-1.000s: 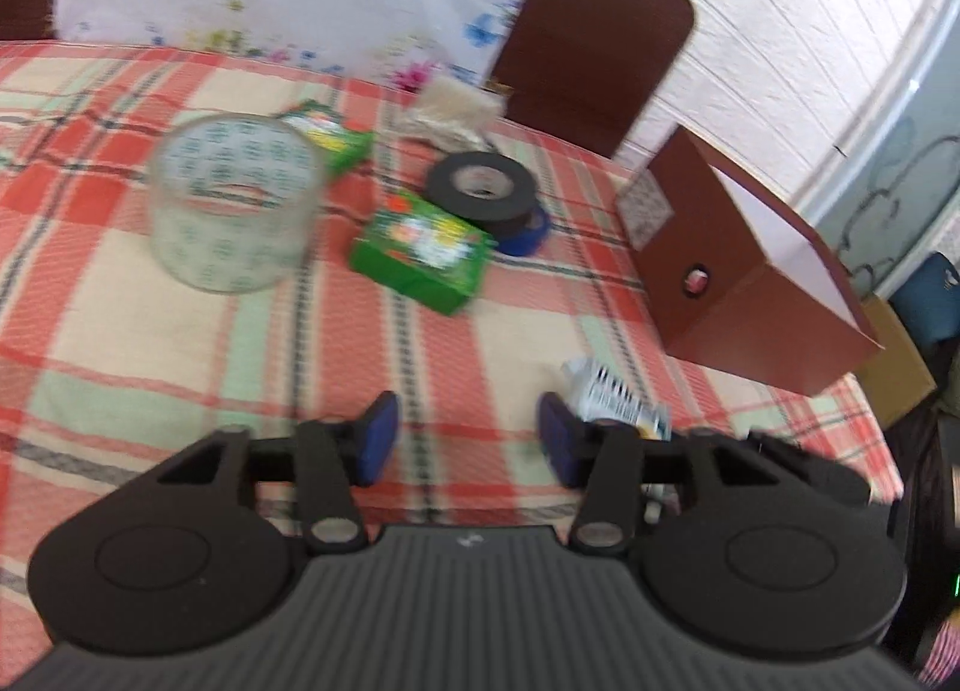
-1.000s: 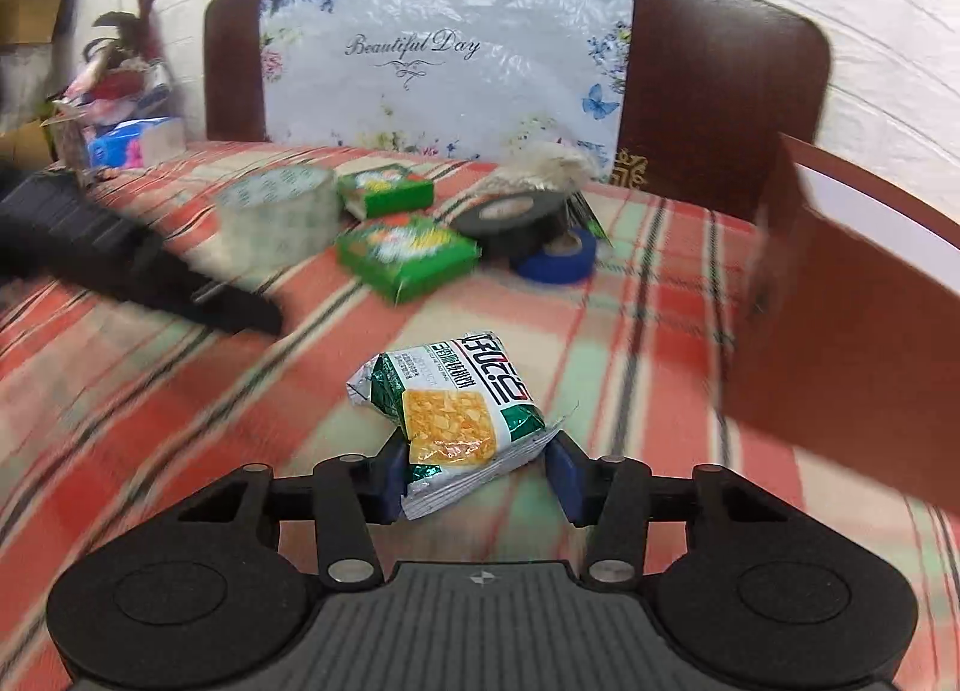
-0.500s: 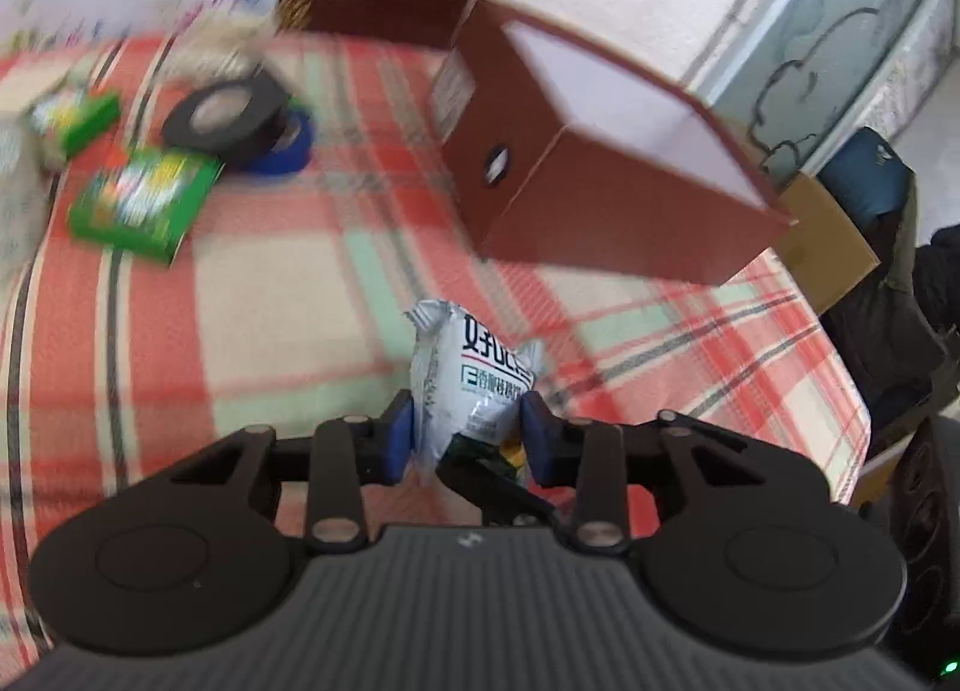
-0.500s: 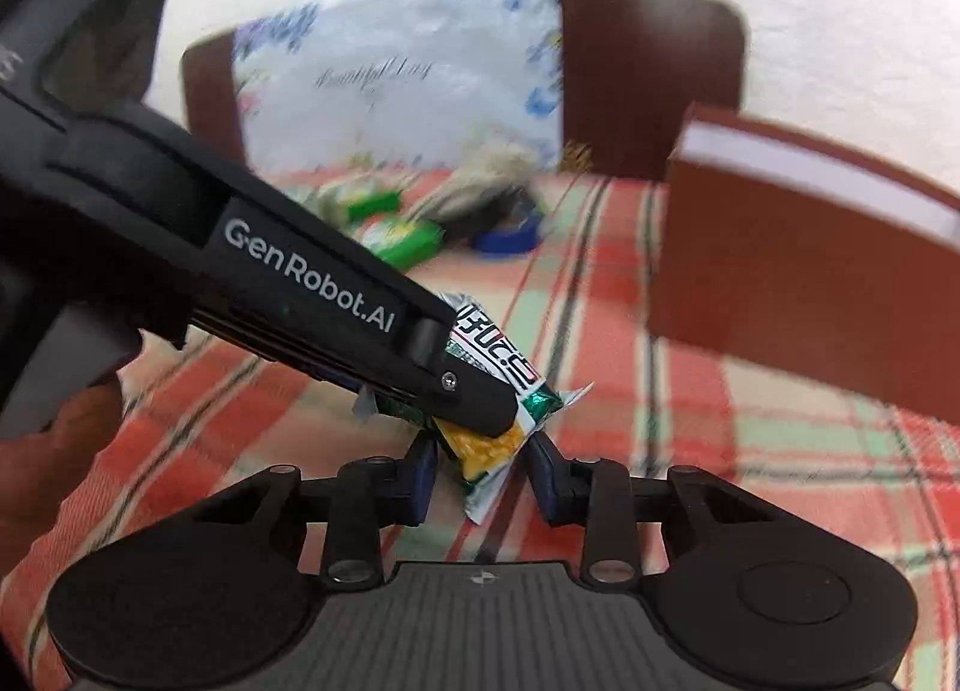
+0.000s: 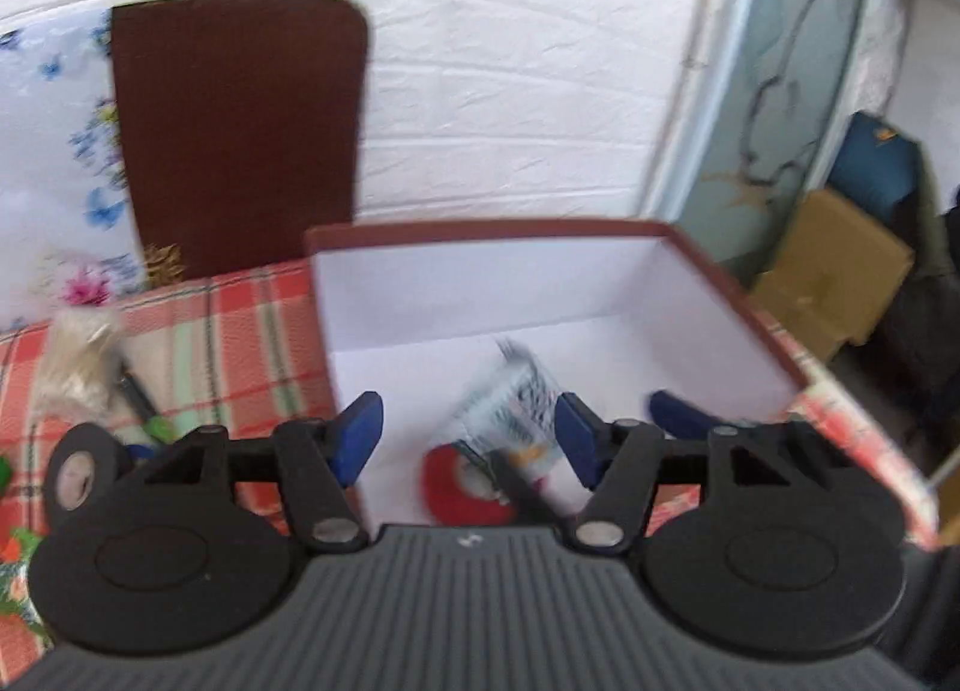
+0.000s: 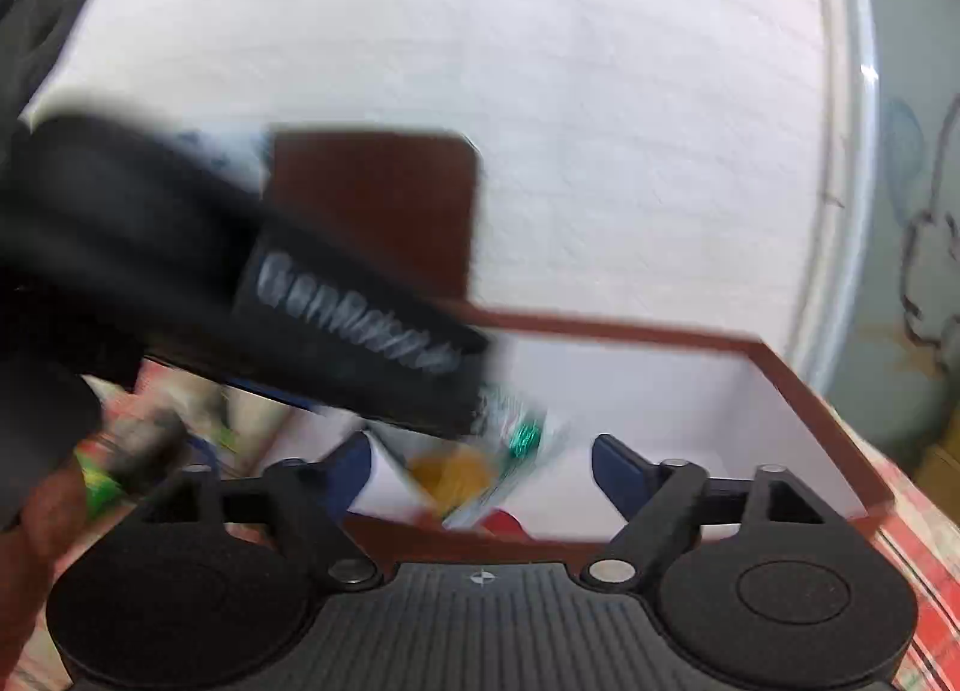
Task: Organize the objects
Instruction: 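Carry the snack packet into the brown box and release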
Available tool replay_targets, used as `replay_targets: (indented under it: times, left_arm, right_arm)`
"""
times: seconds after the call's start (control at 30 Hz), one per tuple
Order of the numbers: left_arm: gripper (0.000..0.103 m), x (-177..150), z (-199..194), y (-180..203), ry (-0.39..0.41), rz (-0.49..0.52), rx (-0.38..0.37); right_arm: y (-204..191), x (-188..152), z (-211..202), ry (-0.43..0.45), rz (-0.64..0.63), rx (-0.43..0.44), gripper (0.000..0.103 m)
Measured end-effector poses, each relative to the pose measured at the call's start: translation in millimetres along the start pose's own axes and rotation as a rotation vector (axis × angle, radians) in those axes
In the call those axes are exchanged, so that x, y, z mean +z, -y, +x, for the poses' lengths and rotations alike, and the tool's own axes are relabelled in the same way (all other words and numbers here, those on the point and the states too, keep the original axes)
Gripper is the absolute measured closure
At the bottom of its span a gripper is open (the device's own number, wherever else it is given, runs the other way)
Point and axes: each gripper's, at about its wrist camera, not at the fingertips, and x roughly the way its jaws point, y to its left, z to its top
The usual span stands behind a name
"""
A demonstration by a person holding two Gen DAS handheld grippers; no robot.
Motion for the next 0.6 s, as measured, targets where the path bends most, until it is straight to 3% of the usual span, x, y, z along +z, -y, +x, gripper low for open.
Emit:
replay_targets:
  times: [0.1, 0.17, 0.2, 0.27, 0.4, 0.6]
  left_arm:
    - [0.039, -21, -17, -5, 0.046, 0.012, -0.073]
    - [0.038, -33, -33, 3, 0.085, 0.074, -0.065]
    - [0.037, -39, -39, 8, 0.095, 0.104, -0.059]
    - [0.032, -46, -50, 17, 0.106, 0.14, -0.042]
    - [0.031, -52, -54, 19, 0.017, 0.121, 0.019]
    - [0.028, -64, -74, 0, -0.007, 0.068, 0.089]
  right_arm:
    - [8, -19, -23, 0.081, 0.064, 0.005, 0.027]
    - [0, -31, -40, 0.131, 0.057, -0.033, 0.017]
    - [-3, -37, -46, 0.136, 0.076, -0.033, 0.017]
    - [-9, -48, -53, 0.114, 0.123, 0.004, 0.018]
    - [-19, -57, -53, 0.018, 0.111, 0.051, 0.021]
    - [-22, -63, -56, -0.079, 0.133, 0.05, 0.022]
